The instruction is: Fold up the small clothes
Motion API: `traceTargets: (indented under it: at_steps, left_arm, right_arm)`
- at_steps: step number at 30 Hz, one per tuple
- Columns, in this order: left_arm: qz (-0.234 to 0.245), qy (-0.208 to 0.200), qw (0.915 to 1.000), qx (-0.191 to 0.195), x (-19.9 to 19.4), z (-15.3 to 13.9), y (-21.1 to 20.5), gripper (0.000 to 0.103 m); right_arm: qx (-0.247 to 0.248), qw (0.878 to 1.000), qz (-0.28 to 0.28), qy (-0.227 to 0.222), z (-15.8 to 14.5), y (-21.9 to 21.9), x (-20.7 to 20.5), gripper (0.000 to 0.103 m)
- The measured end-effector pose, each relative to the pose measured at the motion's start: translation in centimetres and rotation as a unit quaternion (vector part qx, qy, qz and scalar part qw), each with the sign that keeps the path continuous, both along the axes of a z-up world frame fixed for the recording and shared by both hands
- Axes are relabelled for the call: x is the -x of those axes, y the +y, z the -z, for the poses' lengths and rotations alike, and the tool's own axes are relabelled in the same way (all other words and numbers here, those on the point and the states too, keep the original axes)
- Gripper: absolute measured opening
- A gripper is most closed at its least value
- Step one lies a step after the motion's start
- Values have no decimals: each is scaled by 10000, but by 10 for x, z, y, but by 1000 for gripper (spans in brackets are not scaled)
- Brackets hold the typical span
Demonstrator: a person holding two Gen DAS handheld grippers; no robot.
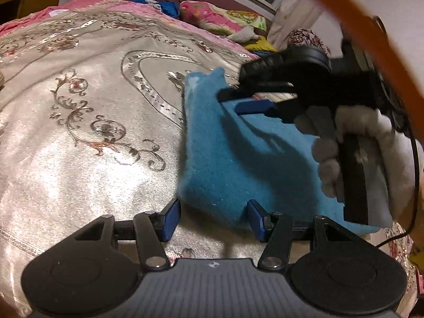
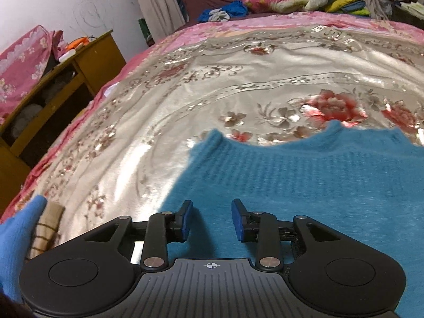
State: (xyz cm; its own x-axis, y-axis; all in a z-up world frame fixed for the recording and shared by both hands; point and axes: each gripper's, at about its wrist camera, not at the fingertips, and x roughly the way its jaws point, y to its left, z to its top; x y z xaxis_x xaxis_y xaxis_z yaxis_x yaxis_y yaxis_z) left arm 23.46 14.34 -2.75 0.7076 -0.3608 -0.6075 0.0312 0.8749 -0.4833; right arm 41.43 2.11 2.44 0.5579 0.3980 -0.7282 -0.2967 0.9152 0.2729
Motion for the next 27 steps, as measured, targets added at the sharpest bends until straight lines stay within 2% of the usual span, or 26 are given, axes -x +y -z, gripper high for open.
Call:
traceTargets:
  at_steps: [5,7,11,17,22,27]
  left_arm:
    - [-46,38,9997,232,2,2,4,59]
    - [-54,46,9995,306,4,2,4,59]
    - [-35,16,9995,315,6,2,3,59]
    - [40,-21,9994,347,10,3,-2,59]
    - [-107,-124,9988,464,10,-1,11,60]
    - [-53,-56,9975,701,10,2,13,60]
  right_arm:
    - [40,9999,-87,66,-3,15,-5,45]
    - [101,9997,-185,91,-4,23,-7,56]
    - [795,9963,-326,-37,-3,46,-7,56]
    - [1450,9885,-425,-36,4,70,-12,61]
    - [2170,9738,-661,-142,13,89,-12,62]
    - [2579,9627,-797,-182,20,100,-12,63]
